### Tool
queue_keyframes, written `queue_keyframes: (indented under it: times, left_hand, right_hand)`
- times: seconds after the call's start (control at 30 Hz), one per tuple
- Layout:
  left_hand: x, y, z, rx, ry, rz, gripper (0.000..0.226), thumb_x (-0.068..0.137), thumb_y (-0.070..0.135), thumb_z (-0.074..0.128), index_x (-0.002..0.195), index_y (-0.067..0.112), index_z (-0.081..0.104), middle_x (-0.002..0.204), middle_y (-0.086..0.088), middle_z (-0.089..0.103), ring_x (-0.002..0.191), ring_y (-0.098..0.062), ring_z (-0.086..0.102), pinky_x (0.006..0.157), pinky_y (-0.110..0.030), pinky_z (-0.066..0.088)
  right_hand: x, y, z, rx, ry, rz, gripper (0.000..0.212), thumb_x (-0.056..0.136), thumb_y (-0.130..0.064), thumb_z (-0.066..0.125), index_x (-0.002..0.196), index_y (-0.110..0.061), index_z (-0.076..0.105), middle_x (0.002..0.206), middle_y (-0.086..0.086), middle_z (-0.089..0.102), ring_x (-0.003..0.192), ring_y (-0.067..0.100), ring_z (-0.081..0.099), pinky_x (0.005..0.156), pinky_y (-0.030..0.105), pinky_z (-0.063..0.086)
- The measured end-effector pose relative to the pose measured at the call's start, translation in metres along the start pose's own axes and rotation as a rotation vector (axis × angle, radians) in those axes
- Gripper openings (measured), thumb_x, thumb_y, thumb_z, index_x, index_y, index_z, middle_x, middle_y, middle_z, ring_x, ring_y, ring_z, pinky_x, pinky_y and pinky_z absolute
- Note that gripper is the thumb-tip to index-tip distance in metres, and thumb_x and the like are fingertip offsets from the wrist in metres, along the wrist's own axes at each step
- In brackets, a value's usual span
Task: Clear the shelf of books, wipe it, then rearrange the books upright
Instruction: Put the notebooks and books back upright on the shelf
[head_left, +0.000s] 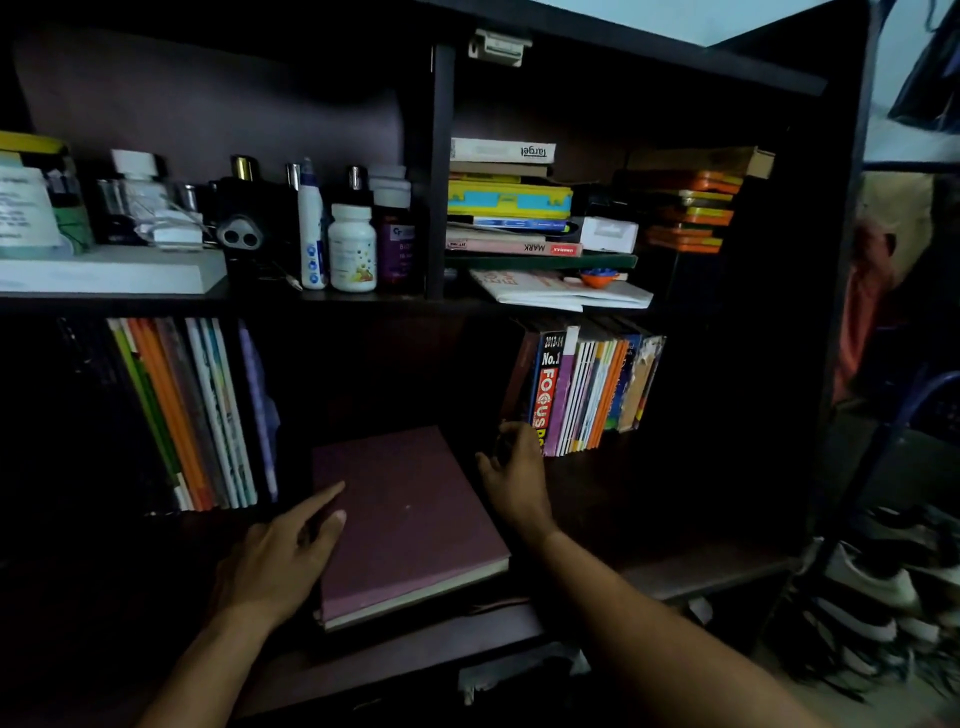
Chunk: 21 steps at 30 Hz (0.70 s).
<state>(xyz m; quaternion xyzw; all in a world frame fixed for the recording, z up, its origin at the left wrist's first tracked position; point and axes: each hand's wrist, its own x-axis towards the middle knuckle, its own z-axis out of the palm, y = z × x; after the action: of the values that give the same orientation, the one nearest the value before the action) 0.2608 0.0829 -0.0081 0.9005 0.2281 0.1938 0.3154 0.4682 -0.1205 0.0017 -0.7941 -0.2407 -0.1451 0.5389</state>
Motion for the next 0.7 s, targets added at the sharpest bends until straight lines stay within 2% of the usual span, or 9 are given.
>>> queue_keyframes:
  times: [0.1, 0.2, 0.27, 0.33, 0.4, 0.43, 0.5, 0.57, 0.7]
  left_hand:
    - [-0.001, -0.001, 0.001, -0.007, 0.016, 0.012, 0.047, 0.093, 0.066, 0.038, 0.139, 0.059, 0.046, 0.143, 0.001, 0.059, 0.123, -0.025, 0.062, 0.089, -0.033, 0.052]
    - [-0.002, 0.001, 0.0, -0.019, 0.02, 0.019, 0.047, 0.095, 0.063, 0.041, 0.141, 0.055, 0.047, 0.138, -0.001, 0.063, 0.12, -0.026, 0.063, 0.089, -0.033, 0.052]
    - [-0.002, 0.002, 0.0, -0.03, 0.011, 0.016, 0.053, 0.089, 0.068, 0.043, 0.141, 0.054, 0.048, 0.124, -0.002, 0.069, 0.112, -0.025, 0.066, 0.088, -0.035, 0.054]
    - [-0.003, 0.004, -0.002, -0.074, 0.008, 0.009, 0.055, 0.088, 0.068, 0.051, 0.14, 0.051, 0.051, 0.116, -0.007, 0.071, 0.108, -0.024, 0.067, 0.085, -0.034, 0.054]
    - [-0.007, 0.005, -0.004, -0.116, 0.006, 0.04, 0.052, 0.087, 0.072, 0.055, 0.135, 0.051, 0.055, 0.106, -0.01, 0.073, 0.101, -0.025, 0.069, 0.082, -0.036, 0.056]
    - [-0.01, 0.005, -0.006, -0.111, 0.007, 0.08, 0.053, 0.084, 0.075, 0.05, 0.131, 0.053, 0.055, 0.102, -0.009, 0.073, 0.098, -0.025, 0.069, 0.081, -0.038, 0.057]
    - [-0.015, 0.006, -0.007, -0.037, -0.006, 0.146, 0.051, 0.084, 0.07, 0.039, 0.131, 0.056, 0.052, 0.111, -0.002, 0.071, 0.104, -0.024, 0.067, 0.083, -0.035, 0.056]
    - [-0.016, 0.006, -0.006, 0.022, -0.031, 0.184, 0.055, 0.089, 0.063, 0.033, 0.14, 0.052, 0.047, 0.133, 0.004, 0.062, 0.12, -0.021, 0.06, 0.092, -0.032, 0.049]
    - [-0.019, 0.006, -0.004, 0.037, -0.088, 0.266, 0.059, 0.093, 0.071, 0.021, 0.151, 0.056, 0.025, 0.151, 0.009, 0.045, 0.139, -0.015, 0.04, 0.11, -0.035, 0.036]
  right_hand:
    - [-0.002, 0.005, -0.002, -0.04, -0.074, 0.003, 0.044, 0.091, -0.007, 0.068, 0.132, -0.007, 0.052, 0.131, 0.01, 0.051, 0.123, 0.022, 0.051, 0.107, 0.029, 0.041]
    - [-0.006, 0.002, -0.005, -0.069, -0.156, 0.021, 0.053, 0.094, -0.006, 0.061, 0.146, -0.01, 0.047, 0.137, 0.006, 0.047, 0.126, 0.015, 0.046, 0.112, 0.031, 0.038]
    - [-0.01, 0.001, -0.009, -0.046, -0.156, 0.046, 0.048, 0.095, -0.005, 0.059, 0.142, -0.012, 0.053, 0.128, 0.003, 0.056, 0.117, 0.012, 0.053, 0.104, 0.029, 0.045]
    - [-0.017, -0.002, -0.016, 0.0, -0.16, 0.103, 0.028, 0.095, -0.01, 0.062, 0.123, -0.013, 0.066, 0.104, 0.001, 0.069, 0.094, 0.011, 0.063, 0.084, 0.025, 0.05]
    - [-0.025, -0.004, -0.021, 0.009, -0.217, 0.155, 0.013, 0.094, -0.024, 0.068, 0.103, -0.017, 0.073, 0.086, -0.004, 0.07, 0.077, 0.004, 0.062, 0.07, 0.021, 0.047]
    - [-0.03, -0.007, -0.022, 0.006, -0.265, 0.171, 0.015, 0.093, -0.033, 0.071, 0.096, -0.019, 0.075, 0.083, -0.004, 0.072, 0.074, 0.004, 0.063, 0.066, 0.02, 0.047]
    - [-0.037, -0.013, -0.025, 0.018, -0.355, 0.216, 0.029, 0.088, -0.048, 0.073, 0.092, -0.019, 0.076, 0.085, -0.002, 0.075, 0.079, 0.008, 0.068, 0.068, 0.023, 0.05]
    - [-0.04, -0.019, -0.032, 0.044, -0.408, 0.262, 0.037, 0.083, -0.052, 0.076, 0.097, -0.018, 0.073, 0.086, -0.002, 0.074, 0.081, 0.011, 0.069, 0.068, 0.021, 0.051]
    - [-0.047, -0.028, -0.046, 0.177, -0.461, 0.317, 0.027, 0.086, -0.03, 0.079, 0.106, -0.015, 0.066, 0.081, -0.004, 0.067, 0.066, 0.004, 0.065, 0.058, 0.013, 0.048]
